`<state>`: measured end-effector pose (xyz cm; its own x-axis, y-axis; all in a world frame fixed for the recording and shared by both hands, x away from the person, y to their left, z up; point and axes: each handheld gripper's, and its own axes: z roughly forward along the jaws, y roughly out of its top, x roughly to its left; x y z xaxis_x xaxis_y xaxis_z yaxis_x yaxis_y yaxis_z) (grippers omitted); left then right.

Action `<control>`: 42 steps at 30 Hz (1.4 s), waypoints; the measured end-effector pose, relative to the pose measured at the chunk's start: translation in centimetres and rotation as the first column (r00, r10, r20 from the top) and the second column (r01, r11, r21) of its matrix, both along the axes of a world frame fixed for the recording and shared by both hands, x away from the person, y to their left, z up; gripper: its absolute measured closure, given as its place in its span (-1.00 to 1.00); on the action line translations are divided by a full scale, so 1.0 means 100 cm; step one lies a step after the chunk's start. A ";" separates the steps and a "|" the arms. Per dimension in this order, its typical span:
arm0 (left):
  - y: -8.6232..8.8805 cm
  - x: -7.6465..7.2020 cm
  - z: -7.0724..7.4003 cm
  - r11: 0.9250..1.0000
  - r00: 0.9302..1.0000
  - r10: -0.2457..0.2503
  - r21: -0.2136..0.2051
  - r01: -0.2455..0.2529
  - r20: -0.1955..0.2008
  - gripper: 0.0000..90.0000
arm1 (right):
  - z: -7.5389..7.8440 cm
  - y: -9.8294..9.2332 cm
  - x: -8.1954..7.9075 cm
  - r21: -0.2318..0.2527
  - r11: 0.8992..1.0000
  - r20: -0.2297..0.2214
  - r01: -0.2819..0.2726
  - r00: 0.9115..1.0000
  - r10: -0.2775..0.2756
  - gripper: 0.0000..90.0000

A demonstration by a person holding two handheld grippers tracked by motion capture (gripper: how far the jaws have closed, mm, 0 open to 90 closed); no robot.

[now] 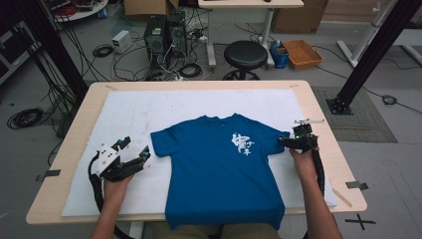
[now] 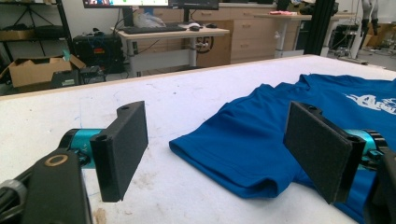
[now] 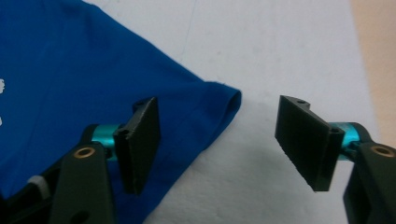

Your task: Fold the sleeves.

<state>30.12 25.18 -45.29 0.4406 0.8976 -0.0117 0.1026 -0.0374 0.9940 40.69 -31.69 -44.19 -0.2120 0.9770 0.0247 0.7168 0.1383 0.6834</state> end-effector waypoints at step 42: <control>-0.001 0.001 0.001 1.000 1.000 0.005 0.013 -0.005 -0.016 -0.51 | 0.054 0.088 -0.011 0.011 0.953 0.093 -0.302 0.949 0.300 0.70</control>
